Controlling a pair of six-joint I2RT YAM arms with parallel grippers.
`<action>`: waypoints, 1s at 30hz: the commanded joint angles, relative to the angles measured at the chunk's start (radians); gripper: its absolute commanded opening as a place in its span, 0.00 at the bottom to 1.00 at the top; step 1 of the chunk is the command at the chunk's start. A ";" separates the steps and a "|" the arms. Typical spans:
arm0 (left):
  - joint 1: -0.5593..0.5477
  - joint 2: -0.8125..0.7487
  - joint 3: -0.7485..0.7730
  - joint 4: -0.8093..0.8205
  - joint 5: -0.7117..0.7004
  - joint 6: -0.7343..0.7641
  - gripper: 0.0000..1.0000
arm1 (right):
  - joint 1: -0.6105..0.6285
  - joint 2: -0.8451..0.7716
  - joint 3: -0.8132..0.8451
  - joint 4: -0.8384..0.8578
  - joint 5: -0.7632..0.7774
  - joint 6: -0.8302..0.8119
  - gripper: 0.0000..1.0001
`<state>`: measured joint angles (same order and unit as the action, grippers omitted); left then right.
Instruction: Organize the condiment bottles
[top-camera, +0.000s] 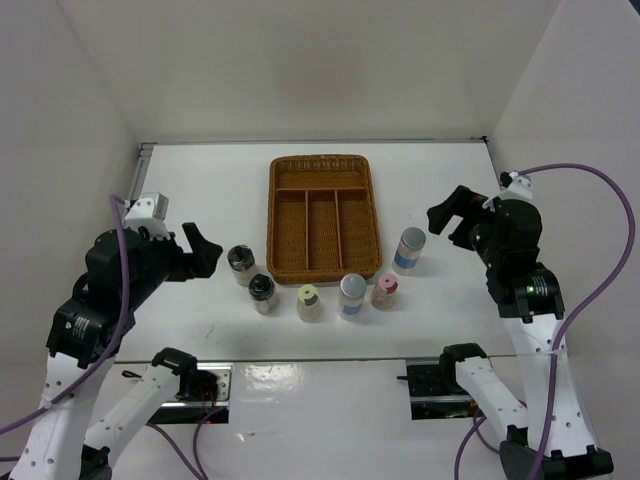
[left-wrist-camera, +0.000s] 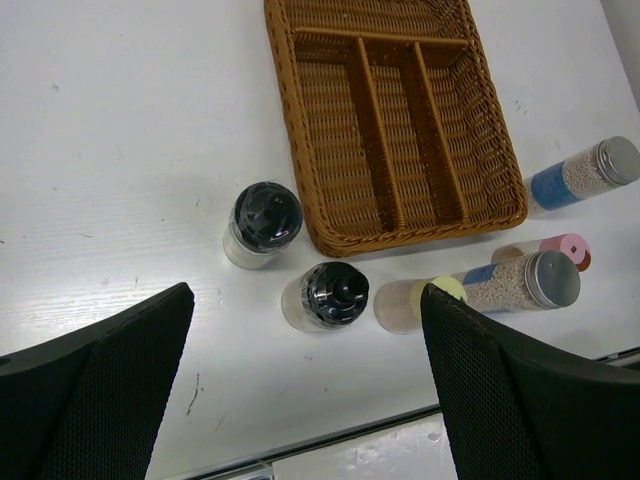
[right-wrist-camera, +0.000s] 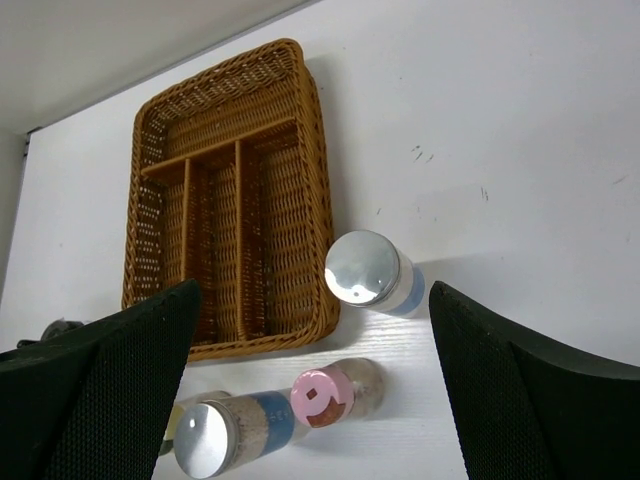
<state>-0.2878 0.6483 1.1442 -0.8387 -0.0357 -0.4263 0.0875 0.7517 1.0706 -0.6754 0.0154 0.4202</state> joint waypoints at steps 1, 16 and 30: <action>-0.004 -0.044 -0.008 0.010 -0.018 -0.025 1.00 | 0.008 0.011 -0.001 -0.006 0.015 -0.024 0.99; -0.016 0.249 0.028 -0.074 -0.036 0.023 1.00 | 0.030 0.087 0.003 0.056 -0.066 -0.012 0.99; -0.037 0.415 -0.040 0.072 -0.127 -0.008 0.98 | 0.156 0.301 0.109 0.080 0.066 -0.034 0.99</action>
<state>-0.3206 1.0630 1.1240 -0.8326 -0.1242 -0.4236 0.2379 1.0485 1.1240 -0.6384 0.0341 0.4065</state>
